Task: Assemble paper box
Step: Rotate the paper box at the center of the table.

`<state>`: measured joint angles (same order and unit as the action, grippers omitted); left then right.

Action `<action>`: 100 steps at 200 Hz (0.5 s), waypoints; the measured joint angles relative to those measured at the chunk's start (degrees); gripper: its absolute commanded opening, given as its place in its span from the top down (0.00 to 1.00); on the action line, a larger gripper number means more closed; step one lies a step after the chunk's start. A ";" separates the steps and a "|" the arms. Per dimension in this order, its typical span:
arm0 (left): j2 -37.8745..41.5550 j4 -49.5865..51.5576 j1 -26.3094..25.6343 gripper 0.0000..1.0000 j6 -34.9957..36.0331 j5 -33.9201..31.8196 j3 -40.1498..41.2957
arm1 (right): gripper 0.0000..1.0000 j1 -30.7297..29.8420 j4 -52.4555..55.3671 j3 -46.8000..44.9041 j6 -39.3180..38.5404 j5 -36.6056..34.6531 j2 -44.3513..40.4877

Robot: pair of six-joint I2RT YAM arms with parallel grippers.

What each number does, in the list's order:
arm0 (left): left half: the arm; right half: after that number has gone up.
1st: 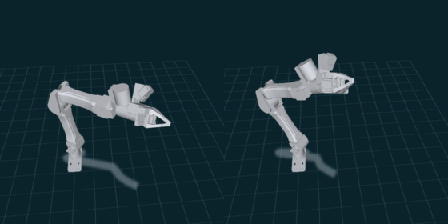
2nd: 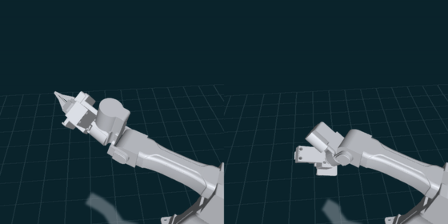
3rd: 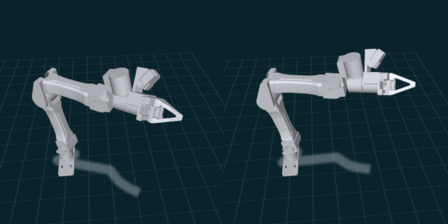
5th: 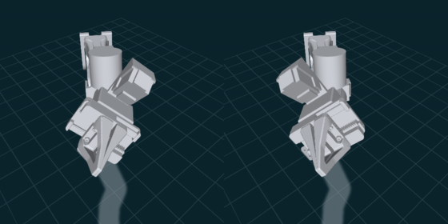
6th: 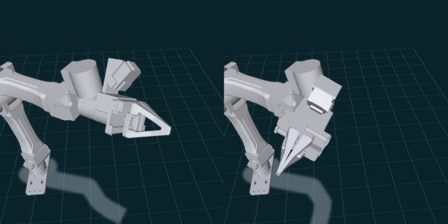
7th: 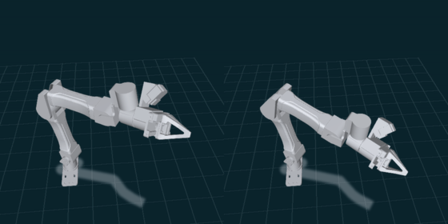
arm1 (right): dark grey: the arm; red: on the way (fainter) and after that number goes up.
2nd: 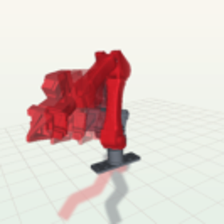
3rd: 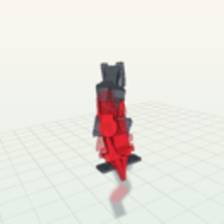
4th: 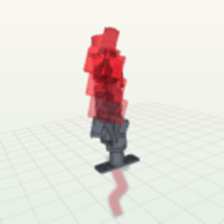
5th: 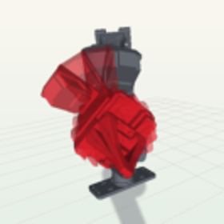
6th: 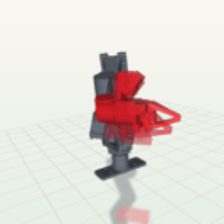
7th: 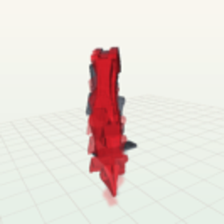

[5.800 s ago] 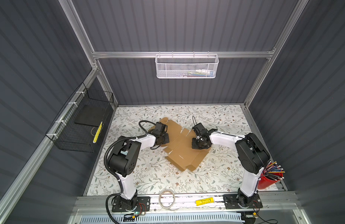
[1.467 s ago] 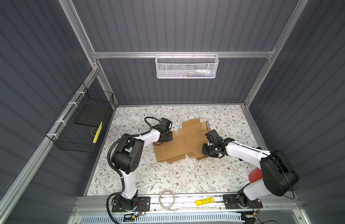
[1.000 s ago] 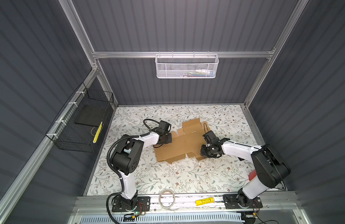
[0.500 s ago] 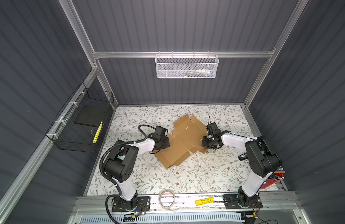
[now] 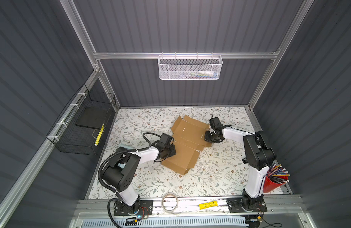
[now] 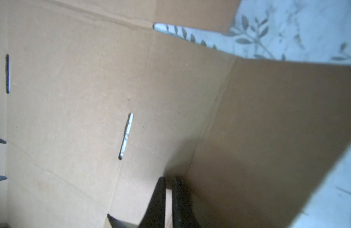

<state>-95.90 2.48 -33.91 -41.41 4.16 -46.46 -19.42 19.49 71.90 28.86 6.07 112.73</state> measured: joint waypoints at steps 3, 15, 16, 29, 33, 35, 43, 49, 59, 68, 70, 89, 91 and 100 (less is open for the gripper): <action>0.02 -0.20 -0.28 1.00 -0.33 0.09 0.11 | 0.86 0.00 0.07 0.26 -0.02 0.04 0.17; 0.13 -1.03 -1.38 1.00 -1.55 0.59 0.59 | 0.85 -0.02 0.22 0.98 -0.44 0.39 0.48; 0.15 -1.11 -1.42 1.00 -1.62 0.61 0.61 | 0.85 -0.02 0.24 1.01 -0.44 0.42 0.48; 0.15 -1.55 -2.32 1.00 -2.45 1.09 0.81 | 0.84 -0.04 0.48 1.20 -0.63 0.72 0.44; 0.15 -1.60 -2.54 1.00 -2.69 1.14 0.81 | 0.84 -0.07 0.50 1.20 -0.76 0.85 0.39; 0.15 -1.60 -2.56 1.00 -2.73 1.16 0.81 | 0.84 -0.07 0.52 1.20 -0.76 0.87 0.35; 0.17 -1.38 -2.73 1.00 -2.78 1.20 0.79 | 0.83 -0.11 0.79 1.20 -0.85 0.98 0.24; 0.24 -0.92 -2.82 1.00 -2.75 1.01 0.63 | 0.83 -0.13 1.14 1.20 -0.90 1.03 -0.02; 0.33 0.46 -2.89 1.00 -2.43 0.68 -0.02 | 0.82 -0.24 2.05 1.20 -0.94 1.05 -0.70; 0.33 2.47 -2.86 1.00 -1.40 -0.17 -1.27 | 0.82 -0.39 3.02 1.18 -1.01 0.79 -2.01; 0.33 2.89 -2.86 1.00 -1.27 -0.35 -1.51 | 0.82 -0.39 3.15 1.16 -1.03 0.74 -2.21; 0.33 6.51 -2.86 1.00 1.31 -2.23 -5.33 | 0.82 -1.11 4.26 0.28 -1.16 -0.31 -6.88; 0.33 6.71 -2.86 1.00 1.44 -2.32 -5.64 | 0.82 -1.25 4.37 0.09 -1.18 -0.35 -7.48; 0.33 7.69 -2.86 1.00 2.69 -3.13 -7.54 | 0.82 -1.86 4.87 -0.68 -1.20 -0.81 -10.21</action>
<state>-95.57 10.17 -36.77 -38.72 1.04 -54.00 -21.28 24.36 71.22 27.66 5.26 102.52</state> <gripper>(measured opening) 0.046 0.184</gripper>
